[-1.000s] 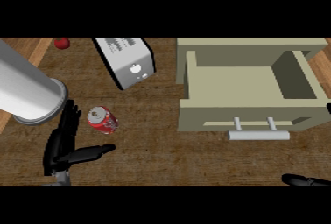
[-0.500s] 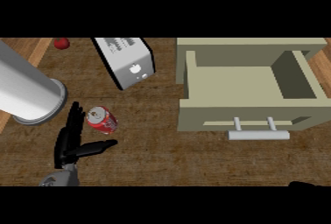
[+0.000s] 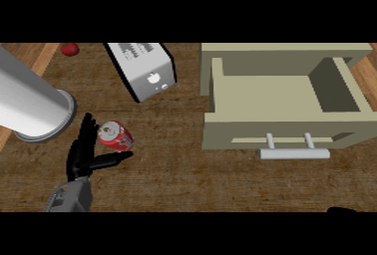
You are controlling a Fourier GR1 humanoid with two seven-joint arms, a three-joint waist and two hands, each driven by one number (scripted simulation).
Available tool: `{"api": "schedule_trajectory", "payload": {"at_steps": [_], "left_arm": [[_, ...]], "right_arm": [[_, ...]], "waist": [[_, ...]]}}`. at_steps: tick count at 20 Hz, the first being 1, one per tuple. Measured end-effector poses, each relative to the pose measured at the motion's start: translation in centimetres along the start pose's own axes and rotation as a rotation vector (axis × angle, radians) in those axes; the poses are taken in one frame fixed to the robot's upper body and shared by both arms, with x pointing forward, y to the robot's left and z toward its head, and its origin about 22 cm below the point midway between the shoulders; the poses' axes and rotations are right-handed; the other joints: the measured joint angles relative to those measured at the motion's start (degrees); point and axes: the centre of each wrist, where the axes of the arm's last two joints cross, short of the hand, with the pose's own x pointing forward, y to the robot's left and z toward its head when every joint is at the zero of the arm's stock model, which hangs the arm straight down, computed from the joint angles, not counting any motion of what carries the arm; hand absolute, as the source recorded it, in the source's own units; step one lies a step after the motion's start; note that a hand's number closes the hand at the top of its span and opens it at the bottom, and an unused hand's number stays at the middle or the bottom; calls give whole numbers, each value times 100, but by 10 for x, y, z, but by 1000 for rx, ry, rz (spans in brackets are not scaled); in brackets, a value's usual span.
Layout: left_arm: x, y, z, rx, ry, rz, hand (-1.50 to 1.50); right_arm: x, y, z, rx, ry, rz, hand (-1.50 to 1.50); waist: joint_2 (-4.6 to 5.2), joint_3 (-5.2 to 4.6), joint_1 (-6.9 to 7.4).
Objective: Pick up the can, place it into the drawer and close the drawer
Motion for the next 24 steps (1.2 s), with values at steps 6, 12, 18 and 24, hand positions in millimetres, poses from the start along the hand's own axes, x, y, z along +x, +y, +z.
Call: {"api": "schedule_trajectory", "payload": {"at_steps": [6, 12, 18, 24], "left_arm": [[-19, -2, -7, -2, -3, 9, -150], [-20, -4, -20, -38, -19, 11, -150], [-17, -21, -28, -132, -21, 25, 150], [-11, -28, -37, -202, -42, 79, 150]], "right_arm": [[2, -4, 1, 0, -11, -7, -150], [4, -9, 3, 1, -12, 5, -150], [9, -5, -2, -5, -26, 1, -150], [9, -7, -6, -2, -28, 7, -150]], "waist": [[4, 0, -16], [8, -3, -31], [14, -2, -38], [19, -3, -50]]}}
